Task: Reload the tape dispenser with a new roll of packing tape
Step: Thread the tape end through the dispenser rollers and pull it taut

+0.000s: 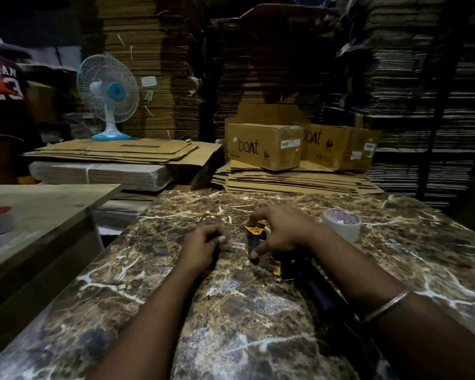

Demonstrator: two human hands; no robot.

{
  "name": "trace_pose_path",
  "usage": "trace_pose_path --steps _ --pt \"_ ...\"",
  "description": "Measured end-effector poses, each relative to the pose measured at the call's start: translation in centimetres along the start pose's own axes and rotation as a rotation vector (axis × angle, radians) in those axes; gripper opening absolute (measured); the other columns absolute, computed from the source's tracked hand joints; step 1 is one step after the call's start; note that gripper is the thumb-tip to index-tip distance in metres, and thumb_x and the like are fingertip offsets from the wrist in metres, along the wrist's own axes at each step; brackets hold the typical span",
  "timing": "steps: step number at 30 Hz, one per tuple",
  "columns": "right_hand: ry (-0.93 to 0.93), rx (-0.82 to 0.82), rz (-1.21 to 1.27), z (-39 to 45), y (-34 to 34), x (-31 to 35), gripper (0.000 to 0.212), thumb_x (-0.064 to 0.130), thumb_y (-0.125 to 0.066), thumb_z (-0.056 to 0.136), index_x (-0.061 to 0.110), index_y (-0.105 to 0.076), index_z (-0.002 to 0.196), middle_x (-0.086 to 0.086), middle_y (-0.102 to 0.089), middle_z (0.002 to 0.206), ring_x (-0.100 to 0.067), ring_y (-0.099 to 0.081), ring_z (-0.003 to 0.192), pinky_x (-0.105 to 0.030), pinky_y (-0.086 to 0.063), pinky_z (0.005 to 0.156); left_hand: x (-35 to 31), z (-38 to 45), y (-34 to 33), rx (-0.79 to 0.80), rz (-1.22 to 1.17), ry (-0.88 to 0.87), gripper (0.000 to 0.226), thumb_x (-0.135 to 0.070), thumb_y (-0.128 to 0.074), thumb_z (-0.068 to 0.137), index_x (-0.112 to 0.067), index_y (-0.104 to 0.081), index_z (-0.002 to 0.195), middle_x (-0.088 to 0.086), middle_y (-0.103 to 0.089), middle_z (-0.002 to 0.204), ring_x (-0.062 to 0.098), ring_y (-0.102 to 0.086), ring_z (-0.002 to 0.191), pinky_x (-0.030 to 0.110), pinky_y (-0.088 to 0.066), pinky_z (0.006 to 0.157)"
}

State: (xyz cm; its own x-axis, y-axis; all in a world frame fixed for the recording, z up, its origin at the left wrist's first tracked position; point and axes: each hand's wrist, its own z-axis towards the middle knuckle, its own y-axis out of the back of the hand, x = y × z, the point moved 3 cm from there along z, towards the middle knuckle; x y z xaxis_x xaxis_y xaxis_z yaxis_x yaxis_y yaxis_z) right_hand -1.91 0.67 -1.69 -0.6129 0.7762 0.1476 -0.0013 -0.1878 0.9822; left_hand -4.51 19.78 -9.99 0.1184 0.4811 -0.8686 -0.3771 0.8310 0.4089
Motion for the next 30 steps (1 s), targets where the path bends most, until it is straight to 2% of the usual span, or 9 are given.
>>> trace_pose_path --steps 6,9,12,13,17,20,23,28,30 --pt "-0.007 -0.006 -0.001 -0.1 -0.3 -0.2 0.073 0.063 -0.081 0.068 0.035 -0.059 0.132 0.008 -0.059 0.142 -0.022 -0.045 0.135 -0.044 -0.025 0.115 -0.2 0.0 0.0 -0.059 -0.068 0.034 0.009 -0.001 -0.065 0.090 -0.002 -0.073 0.088 0.006 -0.075 0.090 0.012 -0.065 0.076 0.014 -0.048 0.056" --pt "-0.014 -0.010 0.028 0.3 -0.6 -0.5 0.074 0.066 -0.082 0.063 0.038 -0.061 0.129 0.008 -0.062 0.139 -0.024 -0.049 0.132 -0.045 -0.034 0.110 -0.2 0.1 -0.1 -0.083 -0.102 0.065 0.008 -0.001 -0.064 0.090 -0.004 -0.072 0.086 0.007 -0.074 0.088 0.015 -0.063 0.069 0.020 -0.046 0.052" --pt "-0.018 -0.001 0.094 0.4 -0.9 -0.8 0.078 0.065 -0.085 0.059 0.040 -0.062 0.129 0.008 -0.063 0.138 -0.025 -0.049 0.133 -0.046 -0.041 0.107 -0.3 0.1 -0.3 -0.091 -0.137 0.082 0.008 0.001 -0.062 0.091 0.000 -0.070 0.087 0.005 -0.072 0.083 0.013 -0.061 0.064 0.015 -0.046 0.042" --pt "-0.018 0.002 0.119 0.3 -0.9 -0.8 0.079 0.064 -0.086 0.058 0.040 -0.063 0.129 0.008 -0.063 0.139 -0.024 -0.050 0.133 -0.047 -0.042 0.107 -0.4 0.1 -0.2 -0.091 -0.142 0.082 0.008 0.002 -0.062 0.091 0.002 -0.069 0.087 0.006 -0.072 0.082 0.015 -0.062 0.066 0.015 -0.047 0.044" --pt "-0.021 0.005 0.177 0.2 -1.1 -0.8 0.083 0.066 -0.085 0.054 0.041 -0.063 0.130 0.011 -0.063 0.140 -0.020 -0.051 0.135 -0.047 -0.042 0.111 0.2 0.8 0.4 -0.097 -0.123 0.064 0.013 0.001 -0.066 0.087 -0.005 -0.069 0.077 0.006 -0.074 0.084 0.022 -0.068 0.082 0.030 -0.052 0.073" --pt "-0.020 0.009 0.186 0.1 -1.1 -0.8 0.082 0.063 -0.087 0.055 0.038 -0.064 0.130 0.013 -0.064 0.138 -0.017 -0.054 0.133 -0.045 -0.043 0.110 0.6 1.1 0.2 -0.087 -0.126 0.086 0.022 0.001 -0.067 0.087 -0.014 -0.069 0.071 0.000 -0.073 0.079 0.018 -0.067 0.079 0.026 -0.049 0.069" --pt "-0.020 0.013 0.201 -0.1 -1.1 -0.7 0.078 0.057 -0.089 0.059 0.037 -0.065 0.130 0.012 -0.064 0.139 -0.017 -0.054 0.133 -0.043 -0.043 0.109 0.3 1.2 0.0 -0.100 -0.121 0.107 0.025 -0.003 -0.066 0.089 -0.020 -0.070 0.071 -0.002 -0.074 0.081 0.017 -0.067 0.078 0.029 -0.052 0.068" --pt "-0.020 0.004 0.209 -0.3 -1.1 -0.7 0.074 0.055 -0.089 0.062 0.036 -0.065 0.130 0.014 -0.062 0.140 -0.016 -0.052 0.135 -0.045 -0.041 0.112 0.3 2.0 -0.8 -0.071 -0.040 0.077 0.027 -0.013 -0.071 0.087 -0.032 -0.072 0.068 -0.006 -0.074 0.082 0.020 -0.069 0.085 0.043 -0.055 0.086" --pt "-0.011 -0.004 0.210 -0.3 -1.2 -0.8 0.071 0.055 -0.087 0.064 0.036 -0.065 0.129 0.014 -0.062 0.140 -0.016 -0.053 0.134 -0.044 -0.042 0.112 0.2 2.2 -1.2 -0.064 0.016 0.047 0.017 -0.021 -0.074 0.084 -0.035 -0.074 0.073 -0.011 -0.074 0.089 0.017 -0.069 0.091 0.044 -0.054 0.090"
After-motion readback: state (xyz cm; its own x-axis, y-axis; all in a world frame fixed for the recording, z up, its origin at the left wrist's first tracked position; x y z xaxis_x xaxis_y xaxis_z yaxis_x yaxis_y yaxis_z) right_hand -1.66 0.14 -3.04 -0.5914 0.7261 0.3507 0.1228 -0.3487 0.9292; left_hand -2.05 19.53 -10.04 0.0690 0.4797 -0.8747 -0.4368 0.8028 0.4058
